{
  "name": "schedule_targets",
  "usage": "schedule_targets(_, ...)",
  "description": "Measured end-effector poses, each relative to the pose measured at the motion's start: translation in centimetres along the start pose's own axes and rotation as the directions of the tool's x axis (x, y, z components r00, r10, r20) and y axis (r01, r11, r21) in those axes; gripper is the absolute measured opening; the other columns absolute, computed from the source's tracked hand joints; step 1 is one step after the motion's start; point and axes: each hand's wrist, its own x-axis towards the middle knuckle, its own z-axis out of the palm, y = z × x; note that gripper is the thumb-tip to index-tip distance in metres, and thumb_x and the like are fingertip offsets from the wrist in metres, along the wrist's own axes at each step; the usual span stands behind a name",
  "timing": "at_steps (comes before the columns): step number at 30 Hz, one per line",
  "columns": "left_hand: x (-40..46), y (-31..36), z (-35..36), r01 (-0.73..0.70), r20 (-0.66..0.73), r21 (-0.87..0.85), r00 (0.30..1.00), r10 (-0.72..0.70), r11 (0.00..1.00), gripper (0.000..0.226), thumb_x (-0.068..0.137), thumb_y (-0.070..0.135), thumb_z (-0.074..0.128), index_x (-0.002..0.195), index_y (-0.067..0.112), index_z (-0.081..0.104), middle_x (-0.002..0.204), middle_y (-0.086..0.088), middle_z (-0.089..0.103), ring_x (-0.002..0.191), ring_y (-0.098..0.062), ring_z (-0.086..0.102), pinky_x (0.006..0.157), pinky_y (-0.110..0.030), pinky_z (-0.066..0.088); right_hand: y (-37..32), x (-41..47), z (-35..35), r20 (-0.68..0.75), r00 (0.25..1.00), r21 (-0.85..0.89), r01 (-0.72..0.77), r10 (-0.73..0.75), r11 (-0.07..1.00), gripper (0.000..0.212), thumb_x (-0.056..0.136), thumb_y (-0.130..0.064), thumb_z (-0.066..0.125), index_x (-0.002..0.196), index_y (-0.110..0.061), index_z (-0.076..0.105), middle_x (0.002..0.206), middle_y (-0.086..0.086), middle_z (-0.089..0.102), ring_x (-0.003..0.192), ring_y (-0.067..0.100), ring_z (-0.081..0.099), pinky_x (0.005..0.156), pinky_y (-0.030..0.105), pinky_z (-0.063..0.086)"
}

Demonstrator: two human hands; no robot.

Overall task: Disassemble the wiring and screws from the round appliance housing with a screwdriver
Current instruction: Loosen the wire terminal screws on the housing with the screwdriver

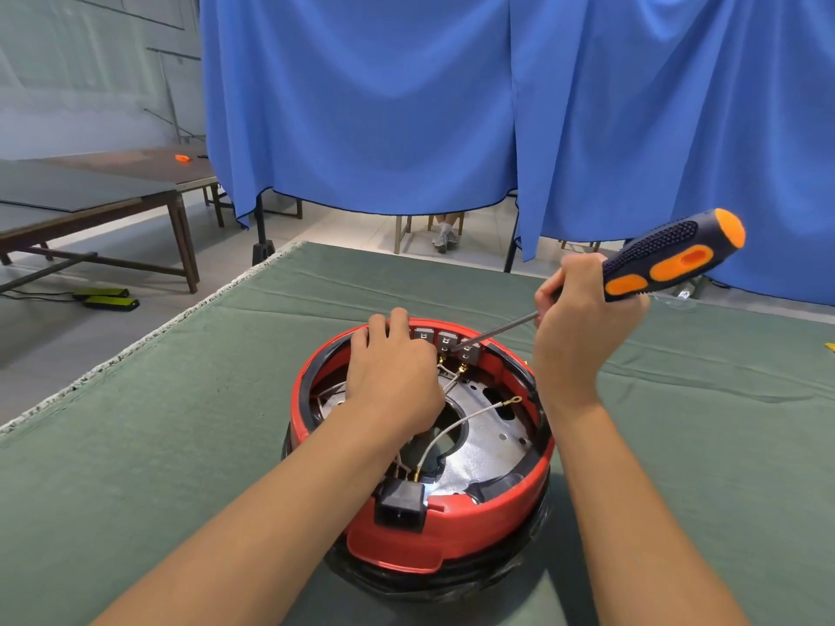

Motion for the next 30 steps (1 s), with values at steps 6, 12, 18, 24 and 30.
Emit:
schedule_targets(6, 0.0, 0.0, 0.0, -0.009, 0.006, 0.009, 1.000, 0.009, 1.000, 0.029, 0.088, 0.026, 0.054, 0.116, 0.023, 0.063, 0.137, -0.008, 0.031, 0.125, -0.030, 0.027, 0.106, -0.041, 0.023, 0.6, 2.2, -0.3, -0.115, 0.978, -0.068, -0.183, 0.174, 0.981, 0.032, 0.067, -0.016, 0.048, 0.036, -0.020, 0.038, 0.035, -0.005, 0.034, 0.037, 0.017, 0.032, 0.046, 0.019, 0.025)
schedule_targets(12, 0.1, 0.2, 0.1, -0.006, 0.011, 0.018, 1.000, 0.006, 1.000, 0.029, 0.088, 0.026, 0.055, 0.116, 0.023, 0.063, 0.137, -0.007, 0.030, 0.126, -0.030, 0.027, 0.107, -0.042, 0.023, 1.3, 3.4, -0.3, -0.195, 0.950, -0.059, -0.260, 0.244, 0.964, 0.023, 0.065, -0.015, 0.048, 0.046, -0.016, 0.036, 0.039, -0.003, 0.033, 0.039, 0.017, 0.028, 0.043, 0.017, 0.022)
schedule_targets(18, 0.2, 0.2, 0.0, 0.001, 0.011, 0.030, 1.000, -0.001, 1.000, 0.030, 0.087, 0.025, 0.055, 0.116, 0.022, 0.063, 0.135, -0.007, 0.031, 0.125, -0.030, 0.027, 0.106, -0.042, 0.023, 1.6, 3.9, -0.3, -0.207, 0.935, -0.057, -0.305, 0.288, 0.951, 0.027, 0.070, -0.015, 0.050, 0.050, -0.018, 0.034, 0.042, -0.003, 0.034, 0.038, 0.015, 0.029, 0.041, 0.017, 0.022)
schedule_targets(24, 0.2, 0.2, -0.1, -0.003, 0.011, 0.033, 1.000, 0.003, 0.999, 0.028, 0.089, 0.028, 0.055, 0.115, 0.023, 0.063, 0.135, -0.005, 0.031, 0.125, -0.029, 0.028, 0.106, -0.041, 0.024, 1.7, 4.0, -0.3, -0.228, 0.924, -0.039, -0.323, 0.306, 0.946, 0.033, 0.077, -0.012, 0.051, 0.050, -0.018, 0.034, 0.039, -0.006, 0.033, 0.035, 0.013, 0.029, 0.039, 0.015, 0.022)
schedule_targets(30, 0.0, 0.1, -0.1, 0.001, -0.008, 0.003, 1.000, -0.001, 1.000, 0.030, 0.089, 0.028, 0.055, 0.118, 0.020, 0.058, 0.136, -0.004, 0.033, 0.126, -0.026, 0.028, 0.106, -0.039, 0.024, 2.0, 4.1, -0.5, -0.244, 0.906, -0.025, -0.361, 0.345, 0.932, 0.030, 0.079, -0.013, 0.052, 0.053, -0.017, 0.036, 0.039, -0.007, 0.035, 0.034, 0.010, 0.031, 0.037, 0.016, 0.024)
